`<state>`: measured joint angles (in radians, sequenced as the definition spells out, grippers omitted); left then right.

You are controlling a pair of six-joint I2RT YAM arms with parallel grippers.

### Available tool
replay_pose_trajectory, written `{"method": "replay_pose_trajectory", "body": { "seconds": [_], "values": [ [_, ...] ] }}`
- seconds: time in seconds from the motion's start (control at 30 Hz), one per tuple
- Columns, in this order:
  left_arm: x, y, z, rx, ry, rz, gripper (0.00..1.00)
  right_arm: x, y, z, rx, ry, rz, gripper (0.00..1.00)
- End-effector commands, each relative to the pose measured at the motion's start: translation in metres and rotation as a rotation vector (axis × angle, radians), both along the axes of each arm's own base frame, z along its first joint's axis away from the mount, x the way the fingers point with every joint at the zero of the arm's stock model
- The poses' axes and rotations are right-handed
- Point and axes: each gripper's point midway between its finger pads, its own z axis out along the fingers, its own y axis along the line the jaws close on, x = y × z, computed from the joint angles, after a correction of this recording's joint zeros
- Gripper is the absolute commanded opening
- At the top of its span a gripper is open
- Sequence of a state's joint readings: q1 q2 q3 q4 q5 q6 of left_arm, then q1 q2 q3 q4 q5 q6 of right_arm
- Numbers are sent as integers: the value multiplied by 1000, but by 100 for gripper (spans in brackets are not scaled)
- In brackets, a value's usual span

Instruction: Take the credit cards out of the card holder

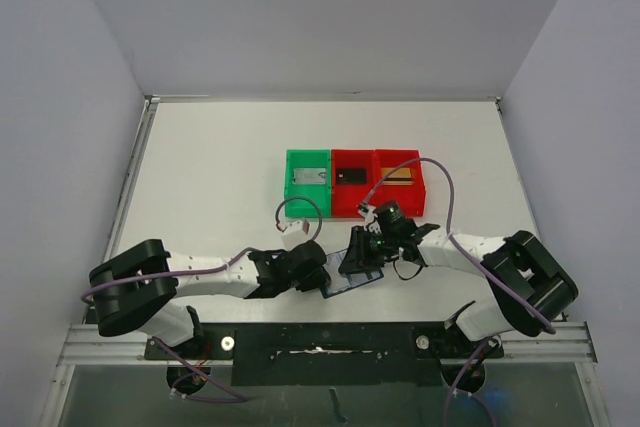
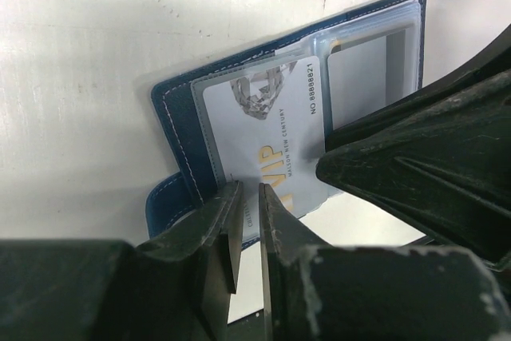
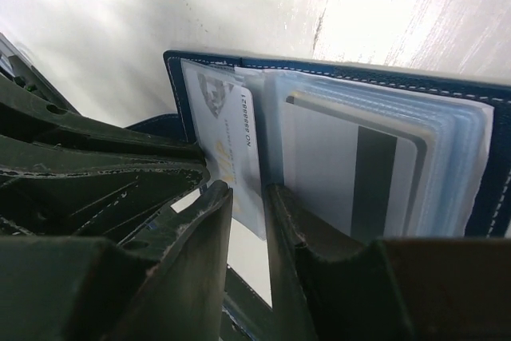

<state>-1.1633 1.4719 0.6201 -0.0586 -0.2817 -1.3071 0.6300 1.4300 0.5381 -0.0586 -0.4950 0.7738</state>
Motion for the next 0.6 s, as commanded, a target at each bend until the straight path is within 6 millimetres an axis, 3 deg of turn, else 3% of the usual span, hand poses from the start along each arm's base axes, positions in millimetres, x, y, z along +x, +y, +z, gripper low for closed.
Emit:
{"method": "replay_pose_trajectory", "body": {
  "seconds": [0.0, 0.43, 0.57],
  "values": [
    [-5, 9, -7, 15, 11, 13, 13, 7, 14, 14, 68, -32, 29, 24],
    [-4, 12, -6, 10, 5, 21, 13, 10, 15, 22, 134, -26, 19, 0],
    [-4, 12, -8, 29, 11, 20, 13, 13, 9, 24, 147, -30, 11, 0]
  ]
}}
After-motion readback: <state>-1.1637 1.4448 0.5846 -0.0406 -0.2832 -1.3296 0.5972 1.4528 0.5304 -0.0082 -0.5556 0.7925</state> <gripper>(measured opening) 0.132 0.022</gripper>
